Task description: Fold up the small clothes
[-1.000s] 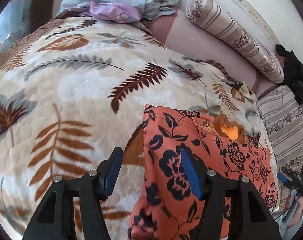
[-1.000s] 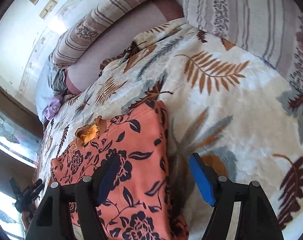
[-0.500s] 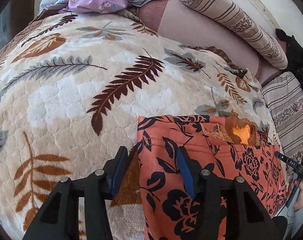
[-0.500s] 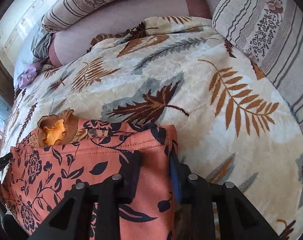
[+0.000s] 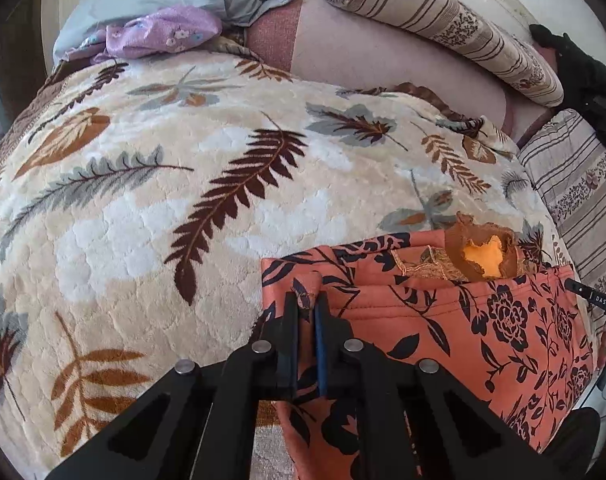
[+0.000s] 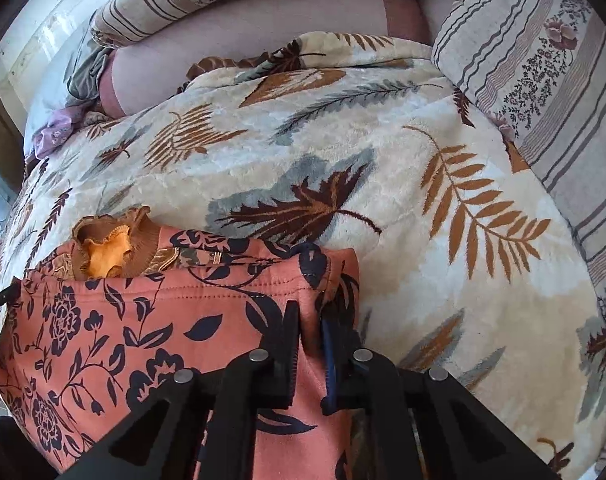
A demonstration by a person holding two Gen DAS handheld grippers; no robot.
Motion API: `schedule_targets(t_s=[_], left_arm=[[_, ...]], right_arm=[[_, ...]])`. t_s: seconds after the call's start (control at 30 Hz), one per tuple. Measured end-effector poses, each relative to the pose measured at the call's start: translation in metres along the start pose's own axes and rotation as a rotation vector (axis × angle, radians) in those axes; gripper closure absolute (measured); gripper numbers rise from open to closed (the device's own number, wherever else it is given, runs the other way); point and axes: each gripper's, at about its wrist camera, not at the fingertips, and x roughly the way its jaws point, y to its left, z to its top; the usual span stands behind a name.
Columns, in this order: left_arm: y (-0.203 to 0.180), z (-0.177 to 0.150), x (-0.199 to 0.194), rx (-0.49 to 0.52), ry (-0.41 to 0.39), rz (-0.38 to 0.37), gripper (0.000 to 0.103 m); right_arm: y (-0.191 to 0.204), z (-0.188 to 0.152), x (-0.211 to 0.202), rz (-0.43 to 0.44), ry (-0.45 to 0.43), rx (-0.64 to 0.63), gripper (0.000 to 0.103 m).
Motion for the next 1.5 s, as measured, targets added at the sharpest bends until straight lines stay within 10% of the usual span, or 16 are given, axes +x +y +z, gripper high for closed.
schedule_targets(t_s=[0.47, 0.53, 0.6, 0.63, 0.8, 0.83, 0.87, 0.9, 1.27, 1.5], left_arm=[[-0.026, 0.011, -0.042, 0.139, -0.146, 0.022, 0.096], [-0.026, 0.009, -0.038, 0.137, -0.139, 0.026, 0.096], [-0.025, 0.008, -0.038, 0.134, -0.139, 0.027, 0.096], [-0.025, 0.008, -0.038, 0.131, -0.139, 0.026, 0.096], [-0.023, 0.007, -0.038, 0.124, -0.138, 0.027, 0.096], [-0.023, 0.007, -0.038, 0.125, -0.137, 0.028, 0.096], [-0.023, 0.007, -0.038, 0.126, -0.137, 0.029, 0.096], [-0.023, 0.007, -0.039, 0.127, -0.140, 0.030, 0.096], [-0.042, 0.028, -0.072, 0.244, -0.313, 0.075, 0.096], [-0.019, 0.030, 0.074, 0.195, 0.057, 0.155, 0.093]], right_arm=[[-0.019, 0.001, -0.034, 0.076, -0.085, 0.031, 0.092], [-0.024, 0.003, -0.031, 0.078, -0.089, 0.063, 0.080], [-0.029, 0.005, -0.027, 0.107, -0.105, 0.114, 0.018], [-0.030, 0.006, -0.025, 0.104, -0.123, 0.131, 0.015], [-0.023, 0.013, 0.007, 0.085, -0.030, 0.107, 0.027], [-0.021, 0.012, 0.015, 0.081, 0.003, 0.099, 0.039], [-0.020, 0.011, 0.021, 0.071, 0.028, 0.095, 0.081], [-0.019, 0.010, 0.020, 0.060, 0.021, 0.090, 0.089], [-0.014, 0.025, -0.081, -0.039, -0.265, 0.037, 0.095], [-0.044, 0.028, 0.041, 0.005, 0.003, 0.158, 0.090]])
